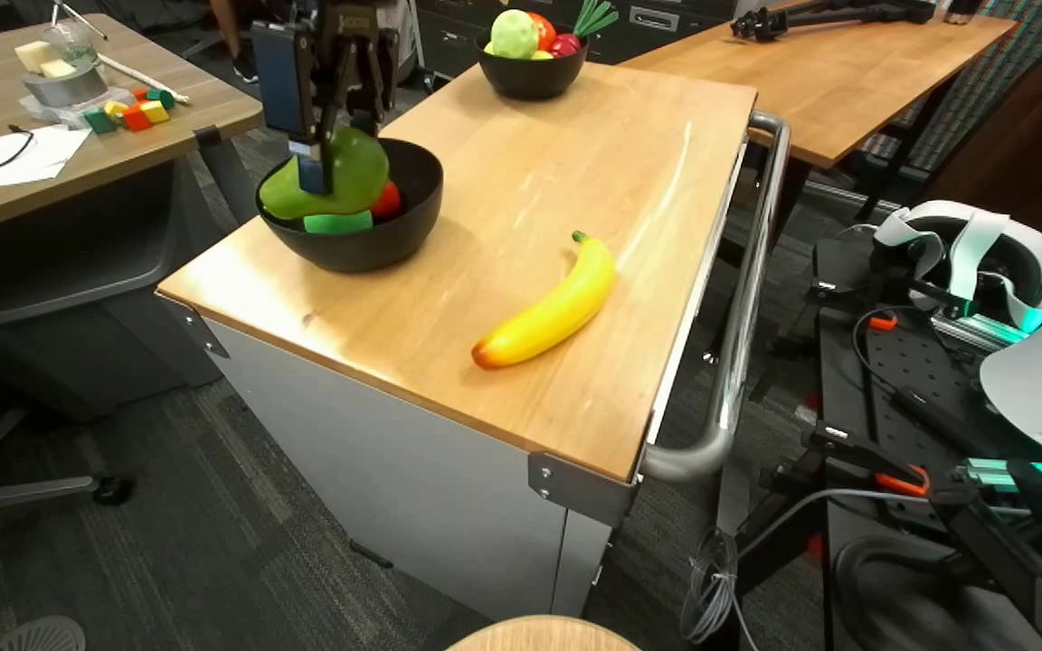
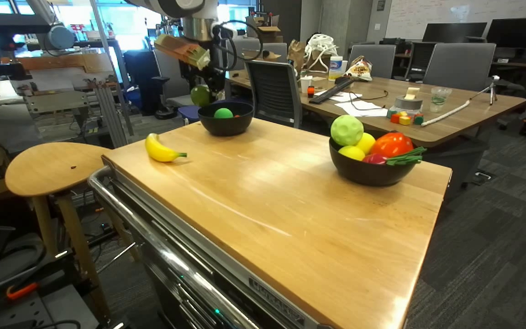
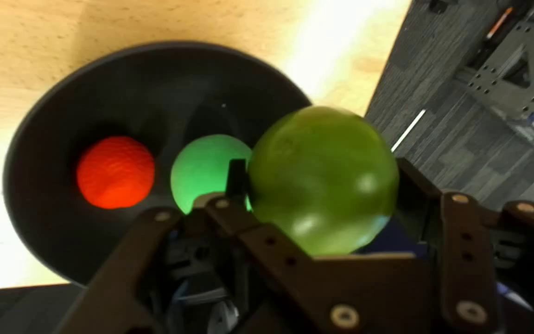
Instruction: Remove the objects one at a time from the black bowls starting with the left bowl and place the objects on the table
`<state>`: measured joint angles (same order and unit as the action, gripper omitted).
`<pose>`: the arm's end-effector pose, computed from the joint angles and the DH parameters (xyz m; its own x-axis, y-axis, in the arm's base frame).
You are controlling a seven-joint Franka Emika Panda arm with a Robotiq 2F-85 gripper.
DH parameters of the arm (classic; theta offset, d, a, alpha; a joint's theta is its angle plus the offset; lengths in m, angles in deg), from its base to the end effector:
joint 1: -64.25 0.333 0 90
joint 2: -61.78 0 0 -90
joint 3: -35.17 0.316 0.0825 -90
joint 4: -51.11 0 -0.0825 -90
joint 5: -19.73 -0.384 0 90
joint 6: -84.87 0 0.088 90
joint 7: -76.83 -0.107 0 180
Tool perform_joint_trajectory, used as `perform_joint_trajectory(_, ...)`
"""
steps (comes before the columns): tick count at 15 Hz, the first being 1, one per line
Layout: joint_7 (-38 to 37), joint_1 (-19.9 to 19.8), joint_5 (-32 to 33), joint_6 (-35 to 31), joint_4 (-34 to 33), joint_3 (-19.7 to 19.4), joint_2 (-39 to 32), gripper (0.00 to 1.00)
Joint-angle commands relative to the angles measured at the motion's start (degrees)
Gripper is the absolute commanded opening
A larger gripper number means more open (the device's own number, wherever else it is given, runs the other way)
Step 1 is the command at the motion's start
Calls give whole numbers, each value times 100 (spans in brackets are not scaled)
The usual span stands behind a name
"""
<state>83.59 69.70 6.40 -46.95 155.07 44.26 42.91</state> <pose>0.6313 0.1607 0.3777 0.9671 0.1941 0.1646 0.2286 -0.9470 -0.2259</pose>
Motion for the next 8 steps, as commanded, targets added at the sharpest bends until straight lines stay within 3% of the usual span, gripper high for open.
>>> perform_joint_trajectory(1,922,-47,-132,307,1122,264,1302,49)
perform_joint_trajectory(4,1741,36,-111,572,1755,290,1870,49)
perform_joint_trajectory(8,2500,61,377,144,2489,85,2146,49)
